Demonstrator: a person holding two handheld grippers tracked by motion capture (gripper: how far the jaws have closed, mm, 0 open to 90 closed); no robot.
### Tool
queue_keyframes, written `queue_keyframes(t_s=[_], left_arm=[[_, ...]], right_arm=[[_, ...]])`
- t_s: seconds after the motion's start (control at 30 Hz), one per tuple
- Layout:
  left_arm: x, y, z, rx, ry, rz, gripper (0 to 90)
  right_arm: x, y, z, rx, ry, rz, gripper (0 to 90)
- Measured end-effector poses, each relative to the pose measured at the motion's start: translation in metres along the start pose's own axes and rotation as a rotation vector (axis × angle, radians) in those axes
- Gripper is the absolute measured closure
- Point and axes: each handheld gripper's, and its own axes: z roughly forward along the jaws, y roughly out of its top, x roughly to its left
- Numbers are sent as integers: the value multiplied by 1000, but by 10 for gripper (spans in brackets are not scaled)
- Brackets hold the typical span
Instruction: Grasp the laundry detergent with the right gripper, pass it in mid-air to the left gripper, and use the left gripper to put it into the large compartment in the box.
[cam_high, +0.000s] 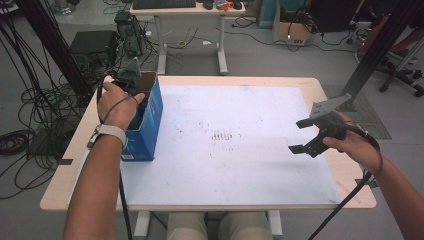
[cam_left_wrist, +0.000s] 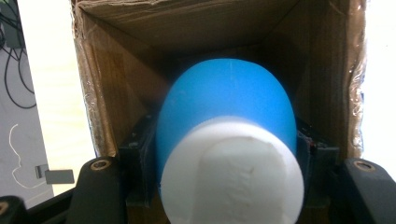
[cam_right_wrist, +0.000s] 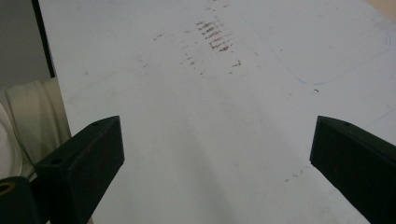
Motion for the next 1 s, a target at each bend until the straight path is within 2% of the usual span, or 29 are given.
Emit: queue_keyframes(t_s=[0.03, 0.1, 0.57, 0.7, 1.0], left_arm=[[0, 0, 0, 2, 0, 1, 373], [0, 0, 0, 2, -1, 2, 373], [0, -1, 0, 4, 3, 0, 373], [1, -1, -1, 9, -6, -6, 372], [1, -2, -1, 6, -3, -5, 373]], right_arm=[[1, 0, 0, -1, 0, 14, 28], [0, 0, 0, 2, 2, -7, 28], [1, 0, 2, -3, 2, 10, 28], [-1, 0, 1, -1, 3, -4, 28], [0, 2, 1, -3, 5, -5, 29]])
